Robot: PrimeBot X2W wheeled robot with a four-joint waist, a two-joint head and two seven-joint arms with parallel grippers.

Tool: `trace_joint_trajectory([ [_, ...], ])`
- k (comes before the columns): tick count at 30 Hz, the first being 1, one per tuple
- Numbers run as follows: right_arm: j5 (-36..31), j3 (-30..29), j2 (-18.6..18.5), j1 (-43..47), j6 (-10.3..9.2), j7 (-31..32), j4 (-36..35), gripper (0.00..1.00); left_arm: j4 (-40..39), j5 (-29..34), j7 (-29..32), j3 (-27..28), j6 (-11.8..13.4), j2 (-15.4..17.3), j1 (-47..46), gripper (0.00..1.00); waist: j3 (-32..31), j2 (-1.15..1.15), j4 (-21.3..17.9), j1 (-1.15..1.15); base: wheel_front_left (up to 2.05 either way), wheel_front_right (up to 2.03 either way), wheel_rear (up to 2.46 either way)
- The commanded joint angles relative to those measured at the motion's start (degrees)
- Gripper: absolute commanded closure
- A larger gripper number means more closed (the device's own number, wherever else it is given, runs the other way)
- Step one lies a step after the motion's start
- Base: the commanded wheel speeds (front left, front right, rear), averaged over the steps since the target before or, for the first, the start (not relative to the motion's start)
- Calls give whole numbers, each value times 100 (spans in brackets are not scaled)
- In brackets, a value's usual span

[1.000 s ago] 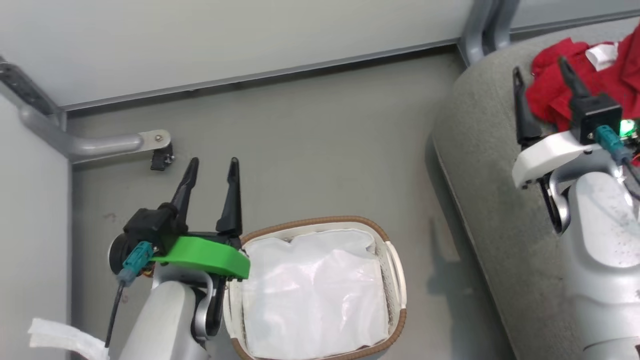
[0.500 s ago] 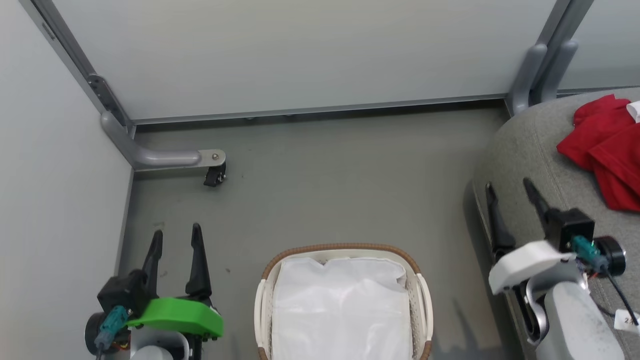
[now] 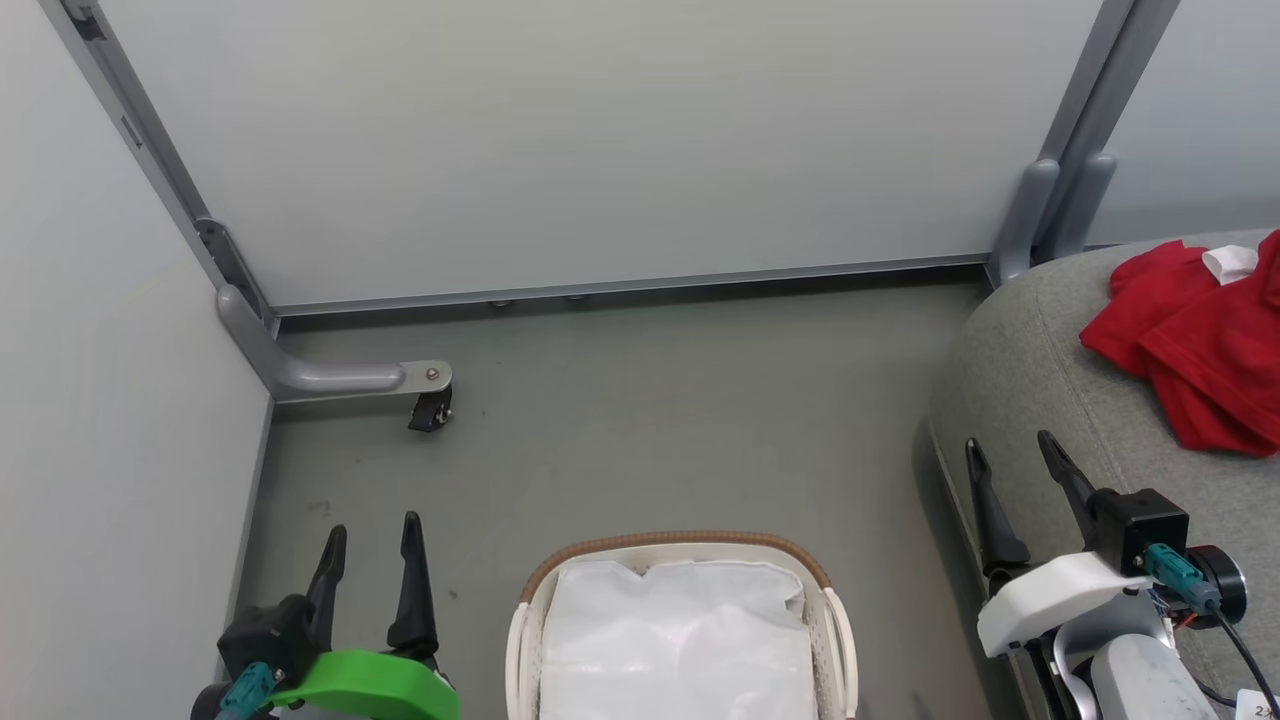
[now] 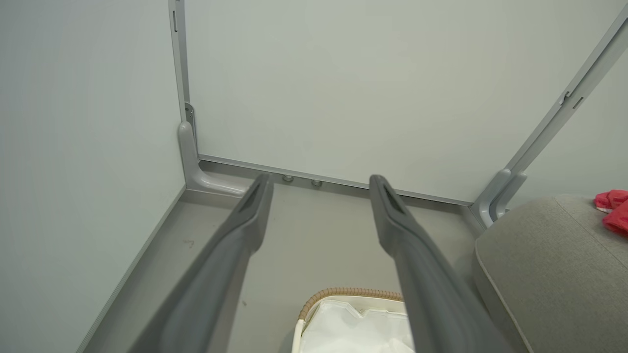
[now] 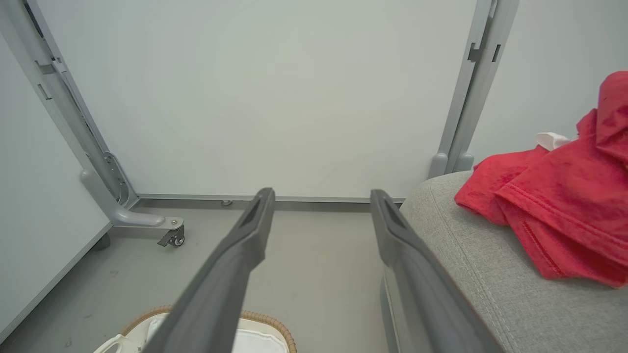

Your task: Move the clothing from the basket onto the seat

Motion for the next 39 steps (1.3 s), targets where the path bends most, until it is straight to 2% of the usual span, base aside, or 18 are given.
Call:
trace_joint_trajectory([
  [1, 46, -8, -21, 80, -8, -3, -30, 0, 9, 9, 3, -18, 25, 7, 62, 0, -16, 0, -11, 0, 0, 0, 0],
  [16, 89, 77, -21, 159, -8, -3, -40, 0, 58, -2, 3, -37, -51, 7, 45, 0, -89, 0, 47, 0, 0, 0, 0],
  [17, 49, 83, 2, 94, 0, 0, -33, 100, 65, 10, 1, -44, -24, -1, 0, 100, -88, 0, 44, 0, 0, 0, 0],
  [21, 77, 81, 51, 183, 0, 21, 151, 100, 245, -4, 10, -50, -22, -3, 14, 100, -90, 0, 46, 0, 0, 0, 0],
  [39, 2087, -33, 33, 193, -1, 528, -38, 100, 93, -1661, 515, 305, -140, -1, -124, 100, -77, 0, -30, 0, 0, 0, 0],
])
